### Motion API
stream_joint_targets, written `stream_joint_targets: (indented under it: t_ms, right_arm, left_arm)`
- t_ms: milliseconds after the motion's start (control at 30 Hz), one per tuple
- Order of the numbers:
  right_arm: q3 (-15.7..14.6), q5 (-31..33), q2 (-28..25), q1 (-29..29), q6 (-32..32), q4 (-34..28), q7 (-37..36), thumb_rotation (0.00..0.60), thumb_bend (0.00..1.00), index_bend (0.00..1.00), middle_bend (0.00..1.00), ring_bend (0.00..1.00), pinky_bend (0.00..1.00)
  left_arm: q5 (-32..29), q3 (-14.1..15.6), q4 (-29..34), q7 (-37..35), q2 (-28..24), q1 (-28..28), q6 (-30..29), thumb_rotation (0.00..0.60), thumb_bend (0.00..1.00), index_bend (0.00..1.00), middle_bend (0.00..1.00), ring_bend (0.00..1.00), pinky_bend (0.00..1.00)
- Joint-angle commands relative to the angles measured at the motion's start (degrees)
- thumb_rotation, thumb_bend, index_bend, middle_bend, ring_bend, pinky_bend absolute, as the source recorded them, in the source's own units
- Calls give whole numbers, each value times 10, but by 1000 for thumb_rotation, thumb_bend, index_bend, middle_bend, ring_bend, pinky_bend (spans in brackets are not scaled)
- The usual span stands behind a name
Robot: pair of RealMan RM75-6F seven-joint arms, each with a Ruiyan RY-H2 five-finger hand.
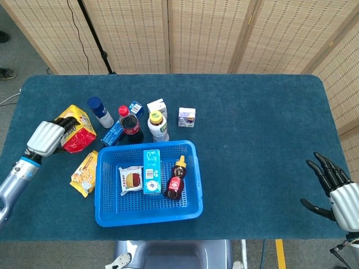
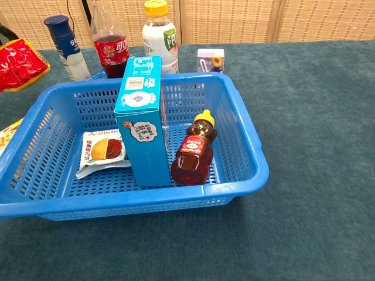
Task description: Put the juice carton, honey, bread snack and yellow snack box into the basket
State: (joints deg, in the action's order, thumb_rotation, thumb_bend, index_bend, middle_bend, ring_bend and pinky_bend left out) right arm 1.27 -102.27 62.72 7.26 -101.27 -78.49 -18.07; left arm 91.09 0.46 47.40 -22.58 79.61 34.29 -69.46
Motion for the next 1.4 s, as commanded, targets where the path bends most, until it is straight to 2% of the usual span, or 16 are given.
stream_joint_targets:
  t_ms: [33,167,267,467,633,867,1133,1200,1233,1267,1300,1333,1367,1400]
  right_arm:
    - [0,-1,0,0,-1,-1,1,600,62,62,0,110,217]
    - [-1,-4,-1,-1,-3,-1,-1,600,61,62,0,110,217]
    - [0,-3,-1,-2,-6,-2,-2,600,61,62,0,110,217]
    - [0,-3,-1,-4,-7,-2,-4,600,63,62,0,110,217]
    - [1,-2,-2,-5,-10,-2,-7,600,63,62,0,110,217]
    - [0,-3,-3,-6,-12,-1,-10,600,64,62,0,110,217]
    - [2,0,-4,-7,-13,1,-17,600,64,62,0,111,217]
    - [2,0,-4,-7,-14,2,-19,600,64,62,0,111,217]
    - [2,0,-4,-7,-14,2,-19,600,64,62,0,112,218]
    - [2,0,-4,-7,-14,2,-19,600,64,62,0,112,218]
    - [2,-1,-4,-7,-14,3,-20,600,65,62,0,112,218]
    - [1,-1,-5,-7,-14,3,-21,600,65,62,0,112,218]
    - [1,-1,-6,-7,-14,4,-21,600,67,62,0,112,218]
    - [1,-1,-6,-8,-13,4,-22,600,68,62,0,111,217]
  left_arm:
    - [23,6,41,16,-34,-19,-48,600,503,670,463,429,556]
    - [37,11,79,32,-57,-27,-76,600,503,671,464,429,556]
    - [62,14,117,52,-77,-35,-120,600,503,671,464,429,556]
    - [121,22,216,98,-127,-45,-194,600,503,674,467,432,556]
    - [177,31,292,137,-156,-44,-227,600,503,674,467,431,556]
    - [231,49,379,205,-161,-32,-188,600,503,674,467,428,556]
    - [242,56,393,277,-128,-24,-116,600,502,669,460,409,556]
    - [237,55,393,296,-119,-22,-96,600,491,597,397,335,527]
    - [234,55,393,302,-116,-22,-89,600,471,477,300,240,465]
    - [228,56,393,311,-111,-22,-77,600,433,269,150,111,344]
    - [219,56,397,322,-110,-23,-63,600,413,187,98,69,285]
    - [210,57,403,330,-108,-23,-49,600,369,63,24,15,175]
    - [205,58,408,332,-108,-24,-42,600,325,4,0,0,86]
    - [198,60,418,332,-109,-24,-32,600,298,0,0,0,47]
